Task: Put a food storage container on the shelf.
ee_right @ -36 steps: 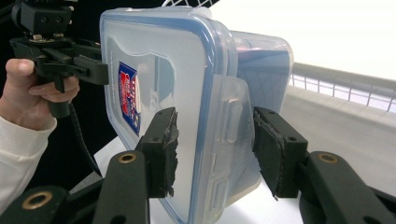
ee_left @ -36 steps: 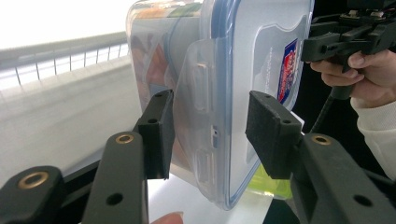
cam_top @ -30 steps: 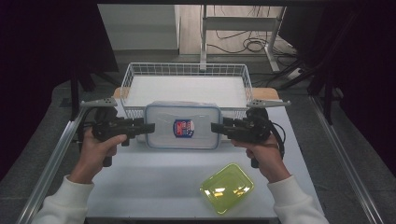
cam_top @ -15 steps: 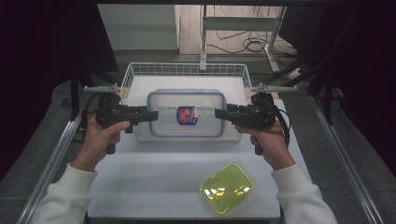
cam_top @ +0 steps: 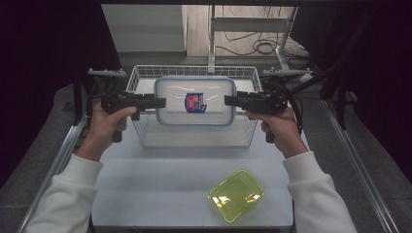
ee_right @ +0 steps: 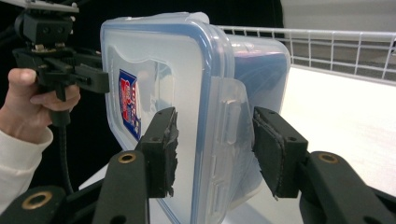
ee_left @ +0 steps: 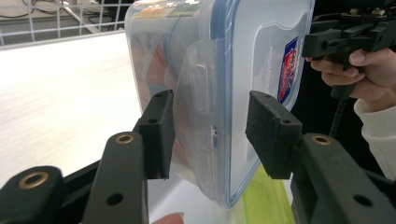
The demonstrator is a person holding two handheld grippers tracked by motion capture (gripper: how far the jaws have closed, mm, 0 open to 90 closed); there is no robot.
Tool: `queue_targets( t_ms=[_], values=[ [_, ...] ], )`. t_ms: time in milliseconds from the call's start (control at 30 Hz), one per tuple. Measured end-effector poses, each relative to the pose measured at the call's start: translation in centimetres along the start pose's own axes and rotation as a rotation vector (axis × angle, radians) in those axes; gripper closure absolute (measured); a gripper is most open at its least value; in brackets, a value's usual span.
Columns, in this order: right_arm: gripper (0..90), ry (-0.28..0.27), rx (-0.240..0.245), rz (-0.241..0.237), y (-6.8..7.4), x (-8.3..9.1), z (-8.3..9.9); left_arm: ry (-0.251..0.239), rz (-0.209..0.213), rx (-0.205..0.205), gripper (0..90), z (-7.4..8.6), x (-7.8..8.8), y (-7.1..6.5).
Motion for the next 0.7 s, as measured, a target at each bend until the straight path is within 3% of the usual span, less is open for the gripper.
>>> queue_targets(
  t_ms=[300, 433, 700],
  values=[
    [51.4, -0.011, -0.042, -0.006, -2.2, -1.3, -1.0, 0.033, 0.008, 0.018, 52.8, -1.5, -1.5, 2.2],
    [51.3, -0.011, -0.068, -0.003, -3.4, -1.9, -1.2, 0.058, 0.015, 0.038, 52.8, -2.0, -2.4, 3.3],
    [51.0, -0.005, -0.109, -0.002, -5.5, -3.0, -1.7, 0.061, 0.014, 0.082, 52.6, -2.4, -3.5, 4.7]
  ],
)
Point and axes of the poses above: each handheld gripper's, and its own axes: x roughly backward along the jaws, z roughly out of its underside, y roughly to its left, the point moved 4 cm from there along -x, roughly forward along the jaws, and after that the axes turned 7 degrees about -z, right-handed, at the moved point
